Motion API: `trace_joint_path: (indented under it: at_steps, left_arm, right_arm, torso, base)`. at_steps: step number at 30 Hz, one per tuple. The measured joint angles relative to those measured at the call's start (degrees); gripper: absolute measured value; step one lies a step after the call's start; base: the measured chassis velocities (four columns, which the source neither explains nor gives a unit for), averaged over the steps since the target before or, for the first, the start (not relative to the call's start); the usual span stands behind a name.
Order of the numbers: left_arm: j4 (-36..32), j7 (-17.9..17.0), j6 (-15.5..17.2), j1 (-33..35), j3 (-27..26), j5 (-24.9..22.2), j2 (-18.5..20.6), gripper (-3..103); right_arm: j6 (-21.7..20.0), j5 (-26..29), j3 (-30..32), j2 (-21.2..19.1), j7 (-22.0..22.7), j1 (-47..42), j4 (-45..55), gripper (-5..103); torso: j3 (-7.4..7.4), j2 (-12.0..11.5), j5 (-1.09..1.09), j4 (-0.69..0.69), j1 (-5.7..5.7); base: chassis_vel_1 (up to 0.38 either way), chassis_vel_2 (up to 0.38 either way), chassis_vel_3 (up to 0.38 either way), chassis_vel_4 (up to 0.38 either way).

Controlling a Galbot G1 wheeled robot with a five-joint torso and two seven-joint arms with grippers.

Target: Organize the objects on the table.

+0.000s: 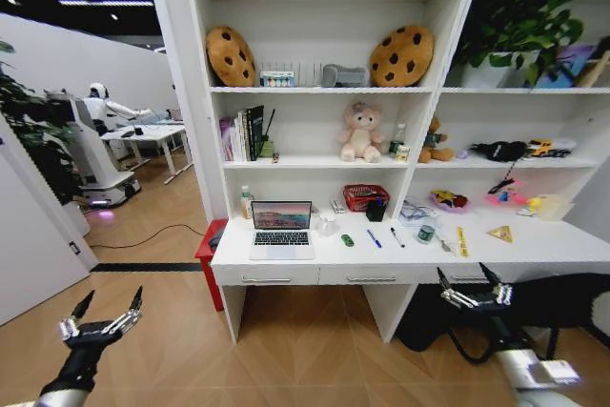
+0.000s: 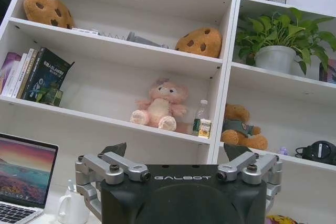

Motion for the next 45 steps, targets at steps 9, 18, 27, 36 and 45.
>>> trace_joint_path:
  at_steps: [9, 18, 27, 36, 45]
  left_arm:
    - [0.0, 0.0, -0.2, 0.1, 0.1, 0.1, 0.2, 98]
    - [0.5, 0.0, -0.3, -0.1, 0.4, 0.3, 0.4, 98]
    - [0.8, 0.0, -0.4, -0.7, 1.1, 0.7, 0.2, 98]
    - [1.6, -0.1, -0.4, -0.9, 1.3, 0.7, 0.2, 98]
    - [1.8, -0.2, -0.4, -1.1, 1.4, 0.7, 0.2, 98]
  right_arm:
    - [0.4, -0.1, 0.1, 0.4, -0.1, -0.2, 0.0, 100]
    - [0.5, -0.5, 0.1, 0.6, -0.2, -0.3, -0.1, 100]
    - [0.7, -1.4, -0.3, 1.0, -0.2, 0.1, -0.6, 100]
    - [0.8, -1.9, -1.0, 1.2, -0.2, 0.5, -1.2, 100]
    - [1.1, -2.3, -1.4, 1.5, 0.1, 0.7, -1.6, 100]
  torso:
    - [-0.01, 0.0, -0.01, -0.01, -0.01]
    - [0.01, 0.0, 0.01, 0.01, 0.02]
    - [0.01, 0.0, -0.01, 0.02, 0.03]
    - [0.00, 0.0, -0.01, 0.01, -0.01]
    - [0.00, 0.0, 0.00, 0.00, 0.00]
  base:
    - [-0.064, 0.067, 0.064, -0.078]
    - [-0.209, 0.209, 0.220, -0.202]
    - [-0.210, 0.203, 0.211, -0.207]
    - [-0.177, 0.174, 0.175, -0.167]
    - [-0.167, 0.170, 0.181, -0.178]
